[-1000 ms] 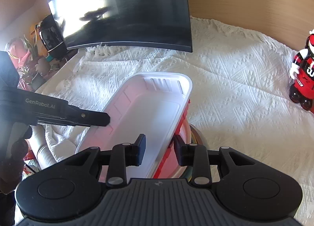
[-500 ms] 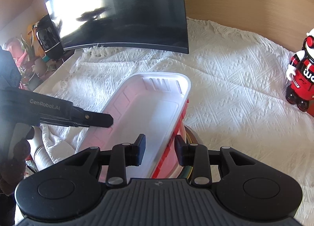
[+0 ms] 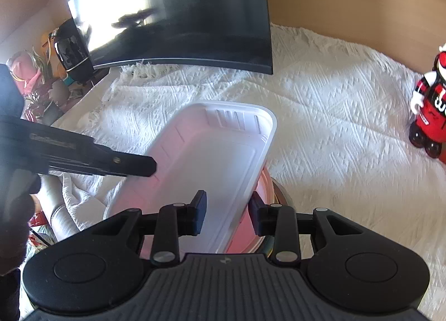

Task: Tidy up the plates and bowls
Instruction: 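Carry the tray over the bowl stack and lower it onto the white bowl, then open the left tool to release the tray and pull back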

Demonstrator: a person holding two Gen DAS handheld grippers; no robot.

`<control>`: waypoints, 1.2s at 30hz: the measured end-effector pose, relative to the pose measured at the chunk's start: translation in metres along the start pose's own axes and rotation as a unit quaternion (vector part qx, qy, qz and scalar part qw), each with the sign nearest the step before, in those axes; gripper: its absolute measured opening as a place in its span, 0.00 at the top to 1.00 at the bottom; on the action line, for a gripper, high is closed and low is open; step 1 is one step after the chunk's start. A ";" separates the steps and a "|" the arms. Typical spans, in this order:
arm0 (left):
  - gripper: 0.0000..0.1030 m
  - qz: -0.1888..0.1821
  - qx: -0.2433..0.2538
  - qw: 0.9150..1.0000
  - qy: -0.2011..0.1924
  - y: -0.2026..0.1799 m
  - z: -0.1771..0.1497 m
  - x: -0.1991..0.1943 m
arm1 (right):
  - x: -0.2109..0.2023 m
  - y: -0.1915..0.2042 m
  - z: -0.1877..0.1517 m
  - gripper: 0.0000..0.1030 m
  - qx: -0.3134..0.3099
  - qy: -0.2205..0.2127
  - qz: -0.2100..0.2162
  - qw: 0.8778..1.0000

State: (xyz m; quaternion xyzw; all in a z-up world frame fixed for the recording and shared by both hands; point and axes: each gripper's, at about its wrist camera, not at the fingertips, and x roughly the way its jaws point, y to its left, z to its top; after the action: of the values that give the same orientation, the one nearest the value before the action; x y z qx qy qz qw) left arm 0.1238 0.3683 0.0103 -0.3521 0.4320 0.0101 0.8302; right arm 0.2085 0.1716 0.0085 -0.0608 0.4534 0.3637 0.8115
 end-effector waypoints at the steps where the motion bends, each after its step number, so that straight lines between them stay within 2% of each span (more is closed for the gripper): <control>1: 0.82 0.003 0.004 1.000 0.000 -0.002 0.000 0.000 | 0.000 0.000 0.000 0.67 0.002 0.001 0.000 1.000; 6: 0.82 0.014 0.004 1.000 0.004 -0.001 -0.001 0.003 | -0.002 0.001 -0.003 0.67 -0.003 0.001 0.003 1.000; 13: 0.82 0.076 0.049 0.996 -0.019 -0.013 -0.006 0.003 | 0.000 0.000 -0.006 0.67 0.002 0.005 0.000 1.000; 21: 0.82 0.098 0.086 0.991 -0.030 -0.026 -0.011 0.000 | -0.003 0.000 -0.006 0.67 0.005 0.000 -0.010 1.000; 26: 0.82 0.083 0.081 0.993 -0.030 -0.022 -0.009 -0.005 | -0.007 0.001 -0.009 0.67 0.021 -0.008 -0.026 0.999; 30: 0.81 0.059 0.087 0.994 -0.037 -0.017 -0.008 -0.015 | -0.020 0.003 -0.015 0.67 0.055 -0.034 -0.050 0.997; 36: 0.81 0.058 0.120 0.989 -0.059 -0.018 -0.021 -0.033 | -0.051 0.007 -0.036 0.67 0.104 -0.074 -0.091 0.988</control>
State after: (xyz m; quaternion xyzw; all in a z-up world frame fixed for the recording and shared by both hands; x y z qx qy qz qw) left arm 0.0938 0.3518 0.0372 -0.2236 0.4001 0.0267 0.8884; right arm 0.1622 0.1345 0.0287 0.0102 0.4202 0.2431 0.8742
